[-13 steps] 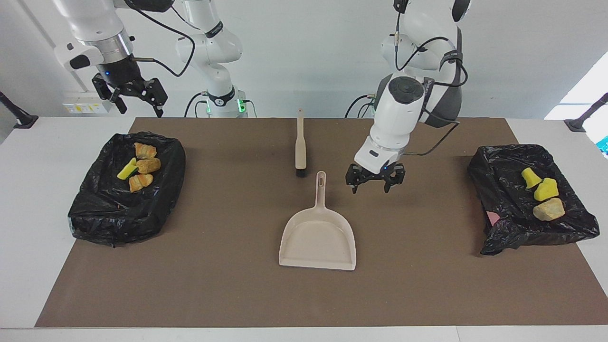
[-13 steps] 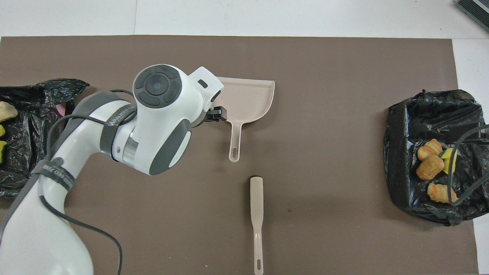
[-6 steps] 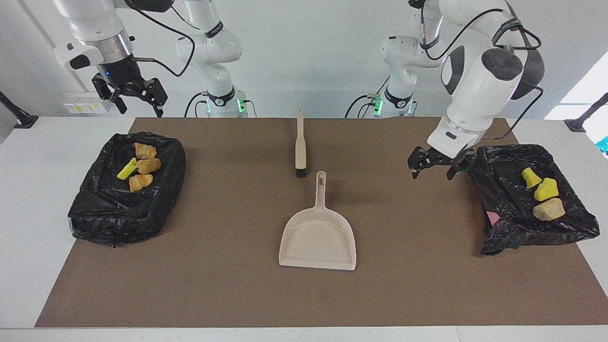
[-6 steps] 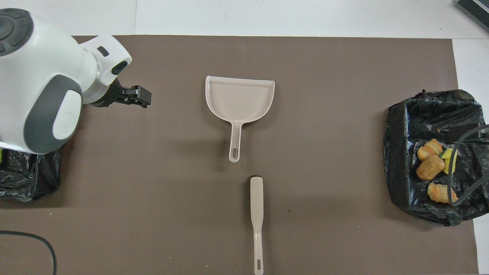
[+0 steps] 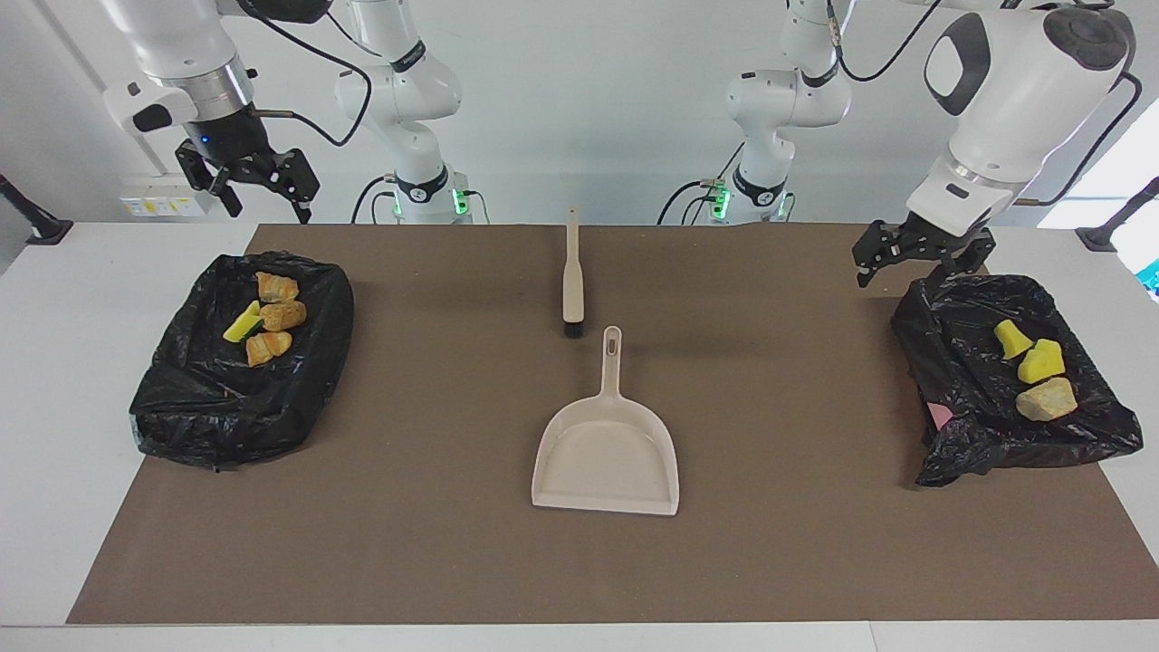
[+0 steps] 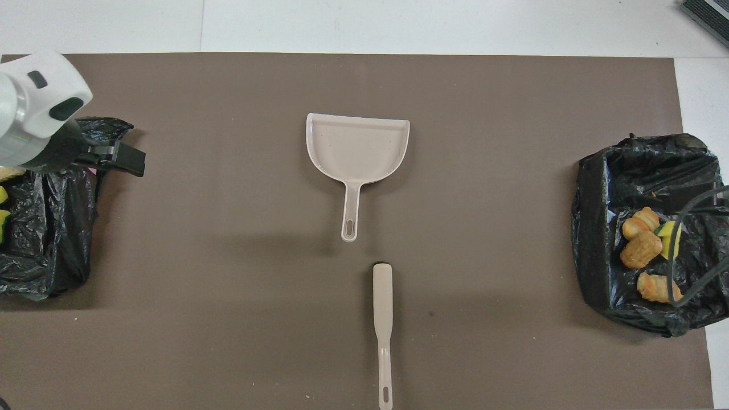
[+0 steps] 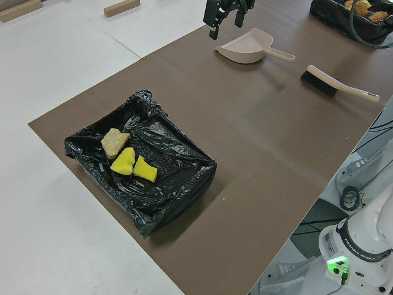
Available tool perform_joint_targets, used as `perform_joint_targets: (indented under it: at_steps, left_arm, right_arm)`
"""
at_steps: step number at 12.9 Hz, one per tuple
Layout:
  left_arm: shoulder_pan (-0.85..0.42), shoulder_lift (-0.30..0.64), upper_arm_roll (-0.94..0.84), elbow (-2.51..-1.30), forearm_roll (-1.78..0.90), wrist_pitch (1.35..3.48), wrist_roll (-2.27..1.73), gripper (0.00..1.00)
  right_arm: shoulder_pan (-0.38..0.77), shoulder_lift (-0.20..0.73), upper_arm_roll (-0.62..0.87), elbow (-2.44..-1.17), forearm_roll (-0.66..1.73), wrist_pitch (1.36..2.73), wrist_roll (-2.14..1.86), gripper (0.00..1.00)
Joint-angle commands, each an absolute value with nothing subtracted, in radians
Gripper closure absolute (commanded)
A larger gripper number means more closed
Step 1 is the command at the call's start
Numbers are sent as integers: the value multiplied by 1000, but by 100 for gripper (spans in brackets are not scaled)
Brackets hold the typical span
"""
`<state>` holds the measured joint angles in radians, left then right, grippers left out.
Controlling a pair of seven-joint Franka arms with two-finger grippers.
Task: Sweep and dump trash in bin
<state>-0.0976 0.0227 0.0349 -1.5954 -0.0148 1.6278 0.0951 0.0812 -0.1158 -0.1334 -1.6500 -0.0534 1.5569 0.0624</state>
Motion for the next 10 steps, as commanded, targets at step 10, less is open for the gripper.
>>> perform_joint_targets:
  at_steps: [10]
  left_arm:
    - [-77,-18,35,-1539,-8,1430,155,0]
  right_arm:
    - [74,-123,-130,-1647,-32,1545,46,0]
